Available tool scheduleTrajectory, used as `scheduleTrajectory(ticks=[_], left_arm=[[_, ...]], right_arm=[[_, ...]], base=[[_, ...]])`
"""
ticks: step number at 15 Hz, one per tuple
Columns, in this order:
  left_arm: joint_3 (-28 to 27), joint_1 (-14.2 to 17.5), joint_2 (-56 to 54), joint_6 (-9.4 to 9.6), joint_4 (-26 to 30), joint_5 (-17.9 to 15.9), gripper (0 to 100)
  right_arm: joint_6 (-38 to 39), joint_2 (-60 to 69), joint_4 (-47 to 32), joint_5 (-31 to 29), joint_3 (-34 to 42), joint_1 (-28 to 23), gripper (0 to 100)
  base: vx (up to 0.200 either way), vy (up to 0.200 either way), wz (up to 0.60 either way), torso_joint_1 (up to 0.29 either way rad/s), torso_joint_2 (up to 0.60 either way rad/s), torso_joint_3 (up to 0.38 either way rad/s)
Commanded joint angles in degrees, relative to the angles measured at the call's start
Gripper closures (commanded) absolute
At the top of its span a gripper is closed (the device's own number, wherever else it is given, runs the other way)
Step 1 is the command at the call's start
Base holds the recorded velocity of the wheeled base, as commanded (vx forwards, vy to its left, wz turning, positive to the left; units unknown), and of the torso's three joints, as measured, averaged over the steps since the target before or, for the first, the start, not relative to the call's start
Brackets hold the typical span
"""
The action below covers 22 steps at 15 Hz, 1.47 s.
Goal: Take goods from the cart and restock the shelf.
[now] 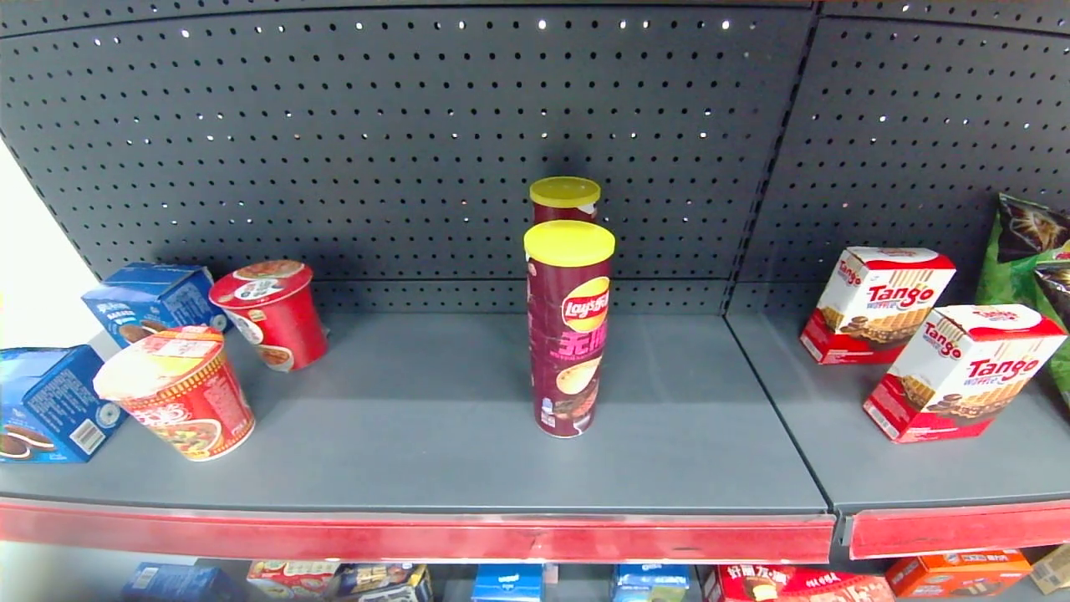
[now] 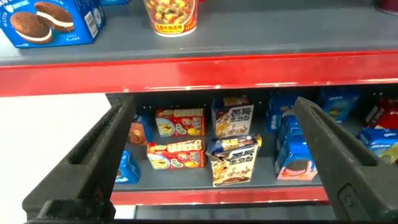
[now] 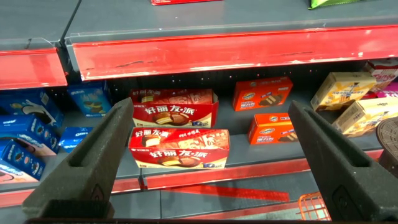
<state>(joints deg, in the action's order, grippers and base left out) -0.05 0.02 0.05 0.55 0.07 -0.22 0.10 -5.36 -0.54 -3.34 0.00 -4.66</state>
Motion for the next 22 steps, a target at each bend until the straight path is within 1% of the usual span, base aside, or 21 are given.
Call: scheduleTrajectory(ticks=[1,2,6,22], left_arm=[[0.0,0.0,0.0,-0.11,0.0,0.0,0],[0.0,0.1,0.0,0.42,0.1,-0.2,0],[0.0,0.1,0.0,-0.28,0.1,0.0,0],[-0.1,0.1,0.0,-0.2,0.1,0.0,0]], right_arm=[[0.0,-0.1,0.0,0.0,-0.1,0.0,0],[-0.1,-0.1,0.0,0.0,0.0,0.0,0],[0.0,-0.1,0.0,0.0,0.0,0.0,0],[0.0,-0.1,0.0,0.0,0.0,0.0,0]], base=[[0.0,0.0,0.0,0.0,0.0,0.0],[0.0,0.0,0.0,0.0,0.0,0.0],[0.0,0.0,0.0,0.0,0.0,0.0],[0.0,0.0,0.0,0.0,0.0,0.0]])
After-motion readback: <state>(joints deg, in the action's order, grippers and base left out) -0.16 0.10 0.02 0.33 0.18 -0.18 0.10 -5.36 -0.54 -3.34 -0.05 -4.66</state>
